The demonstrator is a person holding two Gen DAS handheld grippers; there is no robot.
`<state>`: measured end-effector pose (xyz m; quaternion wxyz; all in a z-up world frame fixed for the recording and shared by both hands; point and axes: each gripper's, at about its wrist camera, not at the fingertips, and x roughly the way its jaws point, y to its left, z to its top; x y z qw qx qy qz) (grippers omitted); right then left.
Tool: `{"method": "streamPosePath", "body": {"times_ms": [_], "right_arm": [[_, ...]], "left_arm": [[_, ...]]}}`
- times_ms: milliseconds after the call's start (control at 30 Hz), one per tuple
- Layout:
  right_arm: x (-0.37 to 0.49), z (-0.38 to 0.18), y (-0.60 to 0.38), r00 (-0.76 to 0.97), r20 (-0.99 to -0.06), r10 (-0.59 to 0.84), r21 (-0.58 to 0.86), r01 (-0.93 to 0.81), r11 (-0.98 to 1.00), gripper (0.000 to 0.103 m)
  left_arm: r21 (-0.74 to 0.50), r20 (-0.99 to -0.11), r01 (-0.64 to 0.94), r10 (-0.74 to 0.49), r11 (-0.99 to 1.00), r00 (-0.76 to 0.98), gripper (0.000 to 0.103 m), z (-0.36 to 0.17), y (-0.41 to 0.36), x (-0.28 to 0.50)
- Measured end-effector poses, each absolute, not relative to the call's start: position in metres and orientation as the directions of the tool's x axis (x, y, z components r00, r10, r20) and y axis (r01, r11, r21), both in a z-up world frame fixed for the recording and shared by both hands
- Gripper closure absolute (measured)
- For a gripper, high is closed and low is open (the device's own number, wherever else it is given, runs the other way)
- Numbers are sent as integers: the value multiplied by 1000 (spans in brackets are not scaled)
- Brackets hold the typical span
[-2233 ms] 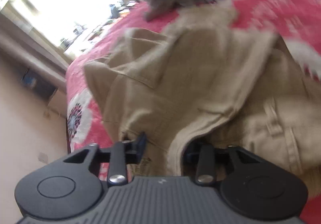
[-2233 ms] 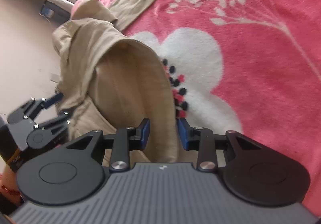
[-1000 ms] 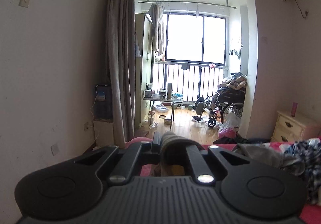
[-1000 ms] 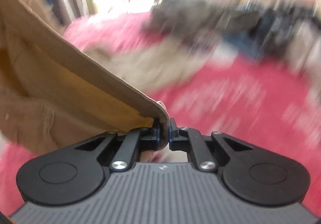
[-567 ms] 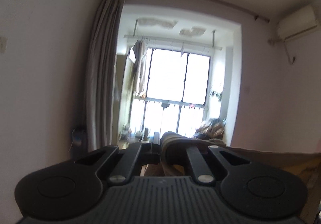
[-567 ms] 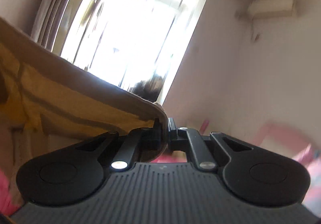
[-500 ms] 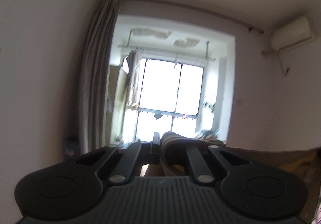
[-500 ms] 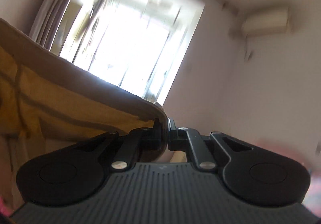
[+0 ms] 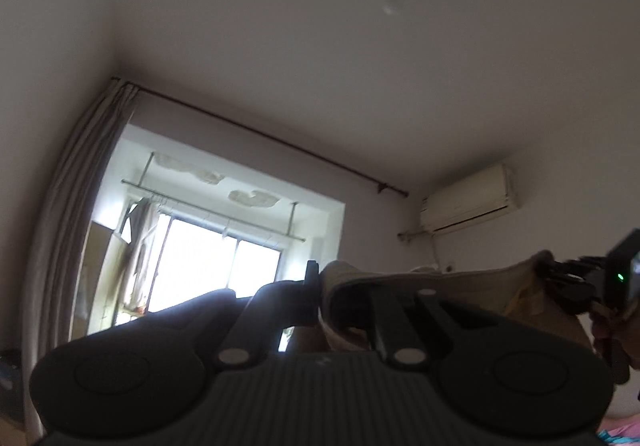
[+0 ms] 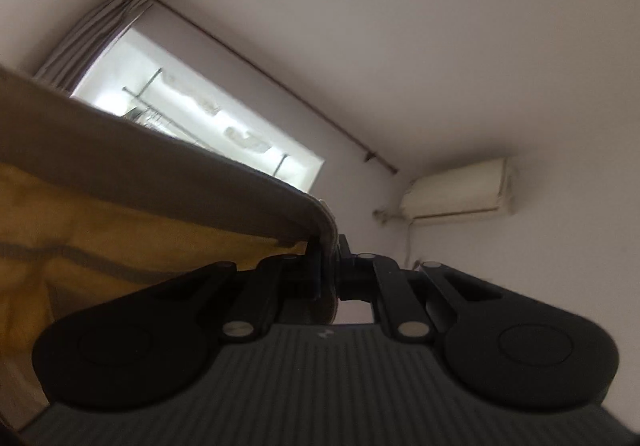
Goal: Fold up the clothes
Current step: 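Grasp the trouser waistband with both grippers and lift it high off the bed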
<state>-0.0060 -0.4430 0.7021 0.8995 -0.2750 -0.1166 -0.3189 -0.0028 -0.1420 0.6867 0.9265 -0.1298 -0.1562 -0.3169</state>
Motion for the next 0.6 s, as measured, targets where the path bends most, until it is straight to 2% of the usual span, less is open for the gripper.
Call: {"method": "streamPosePath", "body": {"times_ms": [33,167,333,433,533,600], "right_arm": [[-8,712,-447,772,384,-507,-423,635,646,98],[0,729,-445,781,373,-501,-478,624,618,98],[37,702,-422,830,328,-451,-510,557,655,98],[74,657,-406,883,257,-394,-535,469,703,98],[113,591,-377,933,142,-330,-556,351,754,98],[142,535,-355,958,56,-283,-555,265,789,98]], "left_arm": [[-138,372,631,-551,763,747,97,681,-144,-4],[-167,261,592,-543,789,798,97,614,-128,6],[-195,117,538,-525,820,843,97,530,-109,20],[-207,28,503,-509,839,861,97,480,-97,28],[-216,-60,467,-489,858,870,97,430,-85,36],[-222,-166,410,-448,885,878,97,377,-71,40]]}}
